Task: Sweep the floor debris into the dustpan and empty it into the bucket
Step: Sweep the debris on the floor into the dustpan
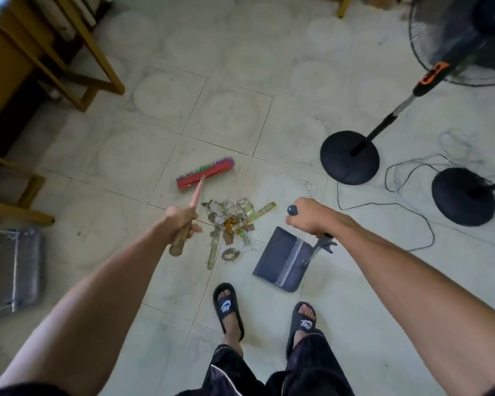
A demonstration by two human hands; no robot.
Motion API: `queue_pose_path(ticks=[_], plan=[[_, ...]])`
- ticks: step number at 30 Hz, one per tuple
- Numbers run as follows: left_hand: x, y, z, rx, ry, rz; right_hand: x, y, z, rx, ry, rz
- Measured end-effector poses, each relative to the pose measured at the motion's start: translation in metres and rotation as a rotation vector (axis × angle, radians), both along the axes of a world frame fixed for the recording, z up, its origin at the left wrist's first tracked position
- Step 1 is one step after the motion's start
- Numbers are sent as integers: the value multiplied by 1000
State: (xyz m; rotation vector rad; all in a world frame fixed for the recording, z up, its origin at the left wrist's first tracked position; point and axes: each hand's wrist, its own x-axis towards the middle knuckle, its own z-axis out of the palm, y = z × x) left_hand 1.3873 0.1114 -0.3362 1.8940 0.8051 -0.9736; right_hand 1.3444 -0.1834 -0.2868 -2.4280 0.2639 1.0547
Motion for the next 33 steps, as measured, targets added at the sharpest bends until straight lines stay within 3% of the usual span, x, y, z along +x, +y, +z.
queue_pose_path(ticks=[4, 14, 23, 27, 33], plan=[[-16, -18, -28, 149, 79, -157, 23, -5, -5, 63, -88, -41], [-49, -143, -31, 160, 342, -493, 42, -15, -15, 186, -103, 106], [-99, -176, 19, -21, 446, -363, 62, -11, -21, 215, -173, 128], [-129, -167, 52, -37, 440, -386, 40, -7, -18, 186, -158, 145], [-136, -156, 86, 127, 277, -491, 27, -24, -6, 186, 3, 114]])
